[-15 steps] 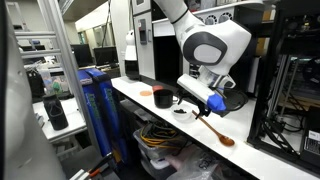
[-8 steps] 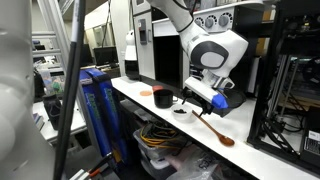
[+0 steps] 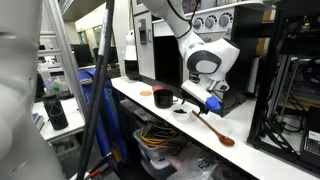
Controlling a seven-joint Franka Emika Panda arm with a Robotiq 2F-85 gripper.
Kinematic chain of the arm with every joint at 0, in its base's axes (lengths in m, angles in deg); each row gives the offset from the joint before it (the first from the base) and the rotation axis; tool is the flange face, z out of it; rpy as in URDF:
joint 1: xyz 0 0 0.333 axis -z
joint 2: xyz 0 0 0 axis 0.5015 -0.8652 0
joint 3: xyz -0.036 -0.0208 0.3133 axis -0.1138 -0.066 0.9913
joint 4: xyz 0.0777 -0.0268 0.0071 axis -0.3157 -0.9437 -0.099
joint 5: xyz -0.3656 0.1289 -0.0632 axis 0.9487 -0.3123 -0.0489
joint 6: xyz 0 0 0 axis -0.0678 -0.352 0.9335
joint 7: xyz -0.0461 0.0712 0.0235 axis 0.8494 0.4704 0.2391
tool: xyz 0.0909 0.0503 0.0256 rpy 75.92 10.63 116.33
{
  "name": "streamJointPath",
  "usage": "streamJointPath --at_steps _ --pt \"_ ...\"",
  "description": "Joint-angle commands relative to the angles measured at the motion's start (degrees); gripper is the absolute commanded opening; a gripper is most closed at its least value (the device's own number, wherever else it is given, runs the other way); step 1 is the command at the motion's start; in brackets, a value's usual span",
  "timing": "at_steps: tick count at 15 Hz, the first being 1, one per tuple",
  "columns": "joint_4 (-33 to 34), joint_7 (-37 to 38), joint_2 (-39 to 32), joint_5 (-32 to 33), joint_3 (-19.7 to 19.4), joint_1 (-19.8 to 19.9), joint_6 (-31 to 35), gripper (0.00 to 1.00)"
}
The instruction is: Pour the contents from the white bowl into the black cup then put the white bowl on the shelf
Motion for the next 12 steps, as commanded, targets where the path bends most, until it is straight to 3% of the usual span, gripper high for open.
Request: streamJointPath --at_steps 1,12 --pt "0.3 1.3 -1.2 -2.1 2.4 1.3 4.7 1.00" --pt "0.6 4.1 -4.0 -3.3 5.1 2.3 7.8 1.00"
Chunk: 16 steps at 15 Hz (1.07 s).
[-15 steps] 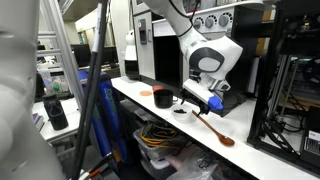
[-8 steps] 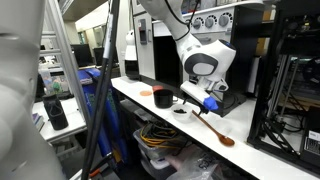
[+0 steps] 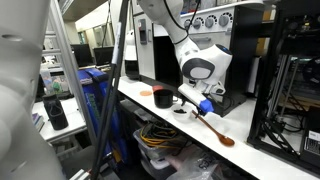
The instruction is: Pour the contents from the white bowl into the black cup then put the white bowl on the shelf
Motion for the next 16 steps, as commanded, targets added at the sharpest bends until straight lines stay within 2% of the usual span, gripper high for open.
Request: streamJointPath --at_steps 1,6,7,8,9,10,16 --pt "0.6 0.2 -1.4 -1.3 1.8 1.8 1.3 1.00" --pt "0.7 0.2 -2.1 -1.1 2.2 2.3 1.7 1.00" --pt "0.7 0.1 -2.1 -1.1 2.3 2.3 2.0 0.97" --pt "0.7 0.0 -2.1 -1.2 2.3 2.4 2.1 0.73" --pt "0.7 -0.1 -2.0 -1.3 2.4 2.4 2.2 0.72" --pt "0.6 -0.1 -1.9 -1.2 2.5 2.4 2.4 0.67" --pt "0.2 -0.4 -1.5 -1.3 3.3 2.5 2.9 0.24"
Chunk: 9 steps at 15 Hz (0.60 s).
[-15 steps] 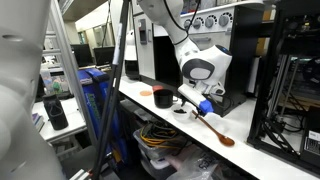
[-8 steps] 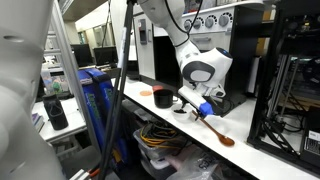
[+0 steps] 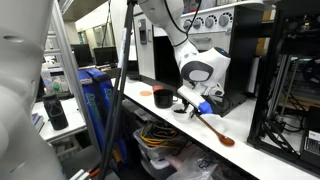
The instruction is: Pour the contents from the white bowl into the black cup then put the white bowl on the shelf
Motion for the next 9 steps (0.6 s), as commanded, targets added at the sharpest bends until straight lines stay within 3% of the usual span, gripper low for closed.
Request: streamJointPath --at_steps 1,4,9 --pt "0.1 -0.6 -0.4 -1.4 1.7 1.5 1.2 0.18" --pt "-0.1 -0.6 0.2 -1.3 1.8 1.6 0.9 0.01" --pt "-0.6 -0.5 0.8 -1.2 1.7 1.8 0.5 0.01"
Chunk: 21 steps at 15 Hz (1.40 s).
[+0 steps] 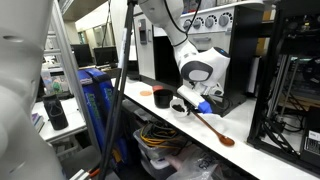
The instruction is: Pour the contents from the white bowl into the black cup then put the white bowl on the shelf
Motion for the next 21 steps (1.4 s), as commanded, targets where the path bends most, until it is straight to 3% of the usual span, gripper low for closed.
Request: streamJointPath --at_steps 1,21 --pt "-0.6 -0.5 0.8 -1.1 1.3 1.6 0.4 0.01" --pt "0.0 0.5 0.3 0.7 0.8 1.0 0.1 0.04"
